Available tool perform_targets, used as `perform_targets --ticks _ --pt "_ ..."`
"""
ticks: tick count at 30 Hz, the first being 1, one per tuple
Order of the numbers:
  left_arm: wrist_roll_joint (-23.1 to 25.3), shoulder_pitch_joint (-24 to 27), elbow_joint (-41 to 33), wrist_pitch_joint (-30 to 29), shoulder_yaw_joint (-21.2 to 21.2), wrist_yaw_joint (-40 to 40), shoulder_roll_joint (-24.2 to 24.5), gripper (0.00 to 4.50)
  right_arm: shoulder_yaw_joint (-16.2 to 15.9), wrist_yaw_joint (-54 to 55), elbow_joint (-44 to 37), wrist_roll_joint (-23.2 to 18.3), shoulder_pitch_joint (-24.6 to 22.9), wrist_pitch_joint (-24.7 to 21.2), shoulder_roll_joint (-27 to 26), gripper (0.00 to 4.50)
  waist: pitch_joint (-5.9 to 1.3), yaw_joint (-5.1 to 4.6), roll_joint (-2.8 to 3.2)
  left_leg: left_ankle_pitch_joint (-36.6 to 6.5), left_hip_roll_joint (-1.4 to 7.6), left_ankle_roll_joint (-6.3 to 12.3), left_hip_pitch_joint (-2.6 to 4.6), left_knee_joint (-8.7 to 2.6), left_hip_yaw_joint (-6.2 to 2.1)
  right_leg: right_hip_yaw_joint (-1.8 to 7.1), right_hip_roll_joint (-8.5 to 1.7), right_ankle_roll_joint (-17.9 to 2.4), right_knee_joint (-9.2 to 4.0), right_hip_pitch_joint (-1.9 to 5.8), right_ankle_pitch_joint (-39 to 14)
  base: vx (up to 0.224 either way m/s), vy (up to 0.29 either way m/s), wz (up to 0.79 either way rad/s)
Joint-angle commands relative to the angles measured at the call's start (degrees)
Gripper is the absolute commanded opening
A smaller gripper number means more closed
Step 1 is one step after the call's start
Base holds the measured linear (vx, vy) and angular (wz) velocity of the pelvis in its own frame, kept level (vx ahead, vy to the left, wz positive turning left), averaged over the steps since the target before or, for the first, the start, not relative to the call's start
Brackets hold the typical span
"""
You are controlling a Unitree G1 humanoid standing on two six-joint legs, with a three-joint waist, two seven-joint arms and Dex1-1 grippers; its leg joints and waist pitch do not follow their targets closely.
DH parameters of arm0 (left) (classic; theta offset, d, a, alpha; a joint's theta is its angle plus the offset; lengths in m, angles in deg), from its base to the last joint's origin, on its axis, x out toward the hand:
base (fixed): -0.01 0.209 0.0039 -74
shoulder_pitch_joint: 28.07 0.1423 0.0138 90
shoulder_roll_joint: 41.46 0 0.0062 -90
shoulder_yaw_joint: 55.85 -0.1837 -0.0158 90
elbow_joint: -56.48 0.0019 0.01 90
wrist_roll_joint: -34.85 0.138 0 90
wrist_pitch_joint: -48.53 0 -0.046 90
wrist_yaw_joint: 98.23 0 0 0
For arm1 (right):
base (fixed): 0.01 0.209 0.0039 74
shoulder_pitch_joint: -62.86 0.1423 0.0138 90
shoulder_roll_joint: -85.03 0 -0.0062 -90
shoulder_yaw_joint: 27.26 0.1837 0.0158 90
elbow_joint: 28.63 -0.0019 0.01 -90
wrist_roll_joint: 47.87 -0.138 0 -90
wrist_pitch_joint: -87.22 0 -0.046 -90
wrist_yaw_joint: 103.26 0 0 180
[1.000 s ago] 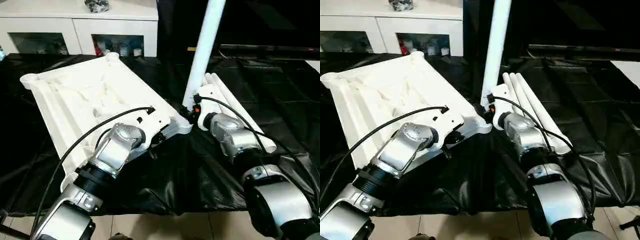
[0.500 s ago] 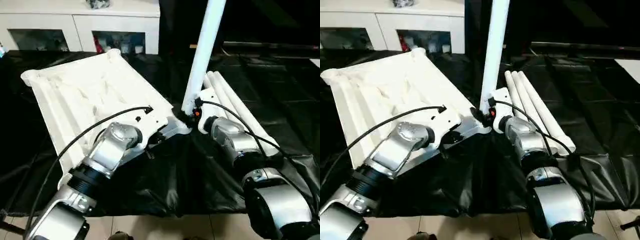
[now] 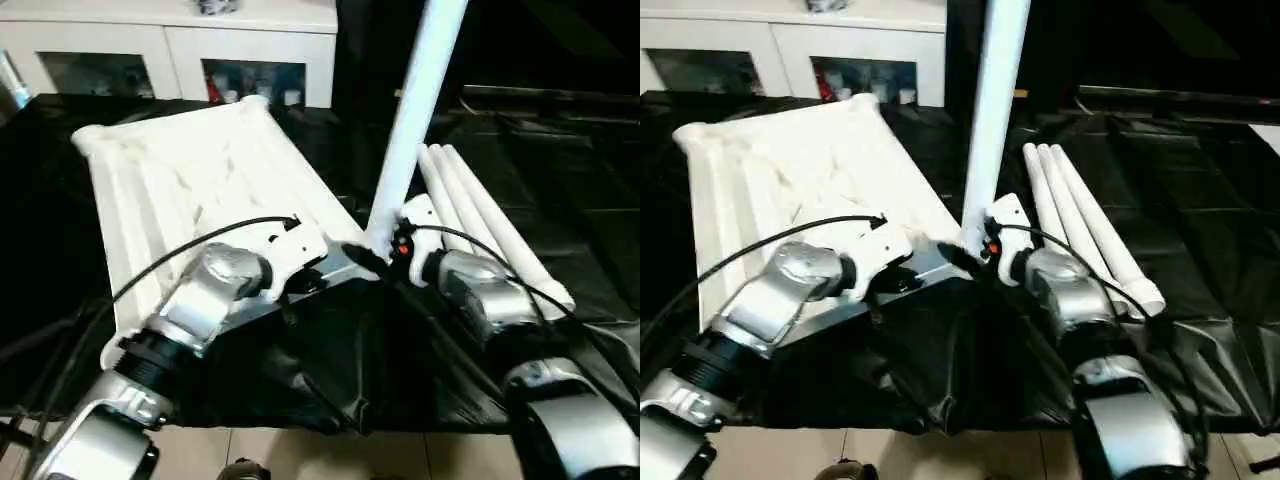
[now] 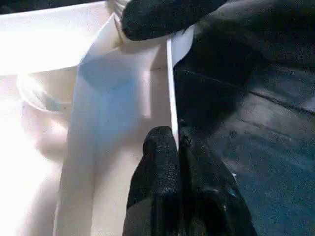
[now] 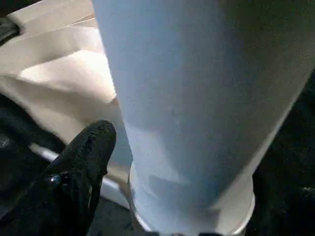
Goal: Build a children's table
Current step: Insert table leg to table base
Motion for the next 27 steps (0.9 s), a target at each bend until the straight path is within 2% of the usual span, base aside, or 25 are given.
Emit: perform_targets --ticks 1,4,8,9,12,14,18,21,25,27 --pt "-2.4 -0.9 -1.8 4.8 -1.3 -4.3 0.2 0.00 -1.3 -3.8 -2.5 -0.5 -0.9 -0.7 1.2 3.97 -4.09 -0.02 0.13 -12.1 2.75 2.58 1.47 -3.92 -0.52 1.95 -2.86 -14.7 -3.44 2.98 -5.1 0.000 0.000 0.00" --pt "-2.9 -0.6 -1.4 7.2 -1.9 -7.1 1.5 0.00 -1.9 -6.8 -3.9 -0.8 -1.7 -1.4 2.6 3.97 -4.12 0.16 0.19 -11.8 2.78 2.78 1.46 -3.82 -0.46 1.94 -2.88 -15.0 -3.29 3.01 -4.6 0.000 0.000 0.00" --pt "-2.7 -0.8 0.3 9.7 -2.4 -9.1 2.5 0.00 -3.4 -10.8 -6.1 -0.2 -3.1 -2.0 4.8 3.97 -4.06 0.52 0.28 -13.3 2.90 1.97 1.56 -3.88 -0.49 1.94 -2.91 -14.9 -3.33 2.89 -6.2 0.000 0.000 0.00" --pt "-2.6 -0.9 0.7 10.3 -2.3 -9.4 2.6 0.00 -3.7 -11.4 -6.7 -0.1 -3.4 -2.2 5.2 3.70 -4.04 0.53 0.24 -13.7 2.93 1.80 1.58 -3.92 -0.50 1.93 -2.91 -14.8 -3.35 2.90 -6.6 0.000 0.000 0.00" --pt "-2.6 -1.4 2.7 12.2 -2.2 -11.2 3.3 0.00 -4.6 -13.7 -8.6 0.1 -4.5 -2.8 6.2 3.63 -4.00 0.80 0.26 -14.3 2.91 1.56 1.66 -3.92 -0.49 1.98 -2.89 -14.3 -3.50 2.85 -7.8 0.000 0.000 0.00" --pt "-2.5 -2.0 4.7 14.1 -2.2 -12.5 4.1 0.00 -5.2 -15.2 -10.1 0.1 -5.3 -3.3 6.7 3.25 -4.07 0.90 0.31 -14.5 2.93 1.26 1.69 -3.94 -0.52 1.98 -2.96 -14.2 -3.44 2.85 -8.1 0.000 0.000 0.00" --pt "-2.2 -2.5 6.3 15.6 -2.3 -13.7 4.8 0.00 -5.4 -15.9 -11.8 -0.2 -6.1 -4.2 6.7 3.07 -4.01 0.96 0.38 -15.4 2.95 0.83 1.84 -3.99 -0.47 2.00 -2.92 -14.2 -3.54 2.67 -8.9 0.000 0.000 0.00" --pt "-2.1 -2.7 6.8 15.6 -2.3 -14.4 5.1 0.00 -5.6 -15.8 -12.5 -0.6 -6.6 -4.8 6.4 2.83 -4.05 0.98 0.35 -15.3 3.01 0.64 1.76 -4.07 -0.56 1.97 -3.02 -14.2 -3.41 2.77 -8.5 0.000 0.000 0.00" --pt "-2.1 -2.9 7.4 15.0 -2.0 -14.5 4.7 0.00 -5.2 -14.7 -12.7 -0.9 -7.1 -5.6 5.5 2.78 -4.04 0.98 0.38 -15.6 3.02 0.35 1.78 -4.12 -0.60 1.97 -3.06 -14.2 -3.43 2.79 -9.2 0.000 0.000 0.00" --pt "-2.6 -3.3 8.1 13.2 -0.5 -11.2 2.5 0.00 -3.6 -9.6 -10.6 -0.7 -6.7 -5.0 3.4 2.77 -3.97 0.85 0.30 -16.1 2.98 -0.02 1.71 -4.19 -0.60 2.03 -3.18 -14.2 -3.53 2.80 -10.0 0.000 0.000 0.00"
